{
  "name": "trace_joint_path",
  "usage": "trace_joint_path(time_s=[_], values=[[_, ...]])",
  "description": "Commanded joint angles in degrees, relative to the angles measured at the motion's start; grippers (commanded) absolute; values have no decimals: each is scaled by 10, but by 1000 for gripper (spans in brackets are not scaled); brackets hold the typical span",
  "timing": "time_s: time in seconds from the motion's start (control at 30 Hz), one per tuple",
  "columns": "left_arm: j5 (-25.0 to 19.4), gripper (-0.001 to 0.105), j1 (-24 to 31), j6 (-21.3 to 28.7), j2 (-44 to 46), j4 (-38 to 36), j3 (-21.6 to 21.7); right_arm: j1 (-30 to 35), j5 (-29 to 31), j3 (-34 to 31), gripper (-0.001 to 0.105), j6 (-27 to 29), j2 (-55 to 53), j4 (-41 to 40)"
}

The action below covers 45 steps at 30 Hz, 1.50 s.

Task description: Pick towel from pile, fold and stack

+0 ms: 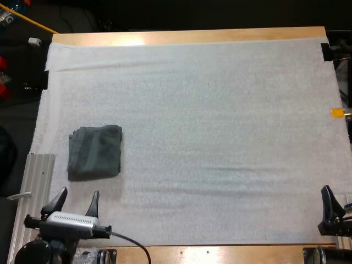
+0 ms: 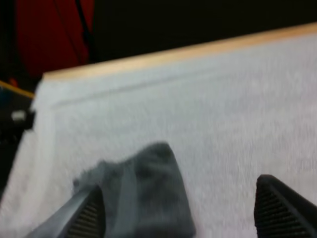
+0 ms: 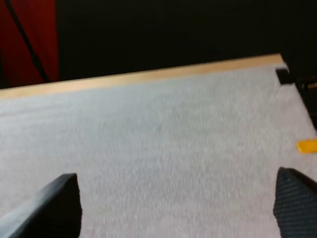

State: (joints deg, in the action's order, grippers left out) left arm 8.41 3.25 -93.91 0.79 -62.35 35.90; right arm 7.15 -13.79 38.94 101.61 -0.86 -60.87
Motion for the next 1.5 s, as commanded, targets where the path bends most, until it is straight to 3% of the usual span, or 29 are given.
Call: trace_joint_path(time_s=[0.0,0.13,0.33,0.87,1.17,1.47], values=[[0,62,-2,-5,80,11,-13,0,-1,-9,77,1,-21,11],[0,62,-2,-5,79,20,-54,0,24,-45,77,2,-22,11],[0,62,-2,-8,79,37,-62,0,51,-91,77,0,-22,23],[0,62,-2,-8,79,37,-62,-8,51,-92,77,0,-22,26],[0,62,-2,-8,79,37,-62,-100,51,-92,77,0,-22,26],[0,62,-53,-8,79,37,-62,-108,51,-92,77,0,-22,26]])
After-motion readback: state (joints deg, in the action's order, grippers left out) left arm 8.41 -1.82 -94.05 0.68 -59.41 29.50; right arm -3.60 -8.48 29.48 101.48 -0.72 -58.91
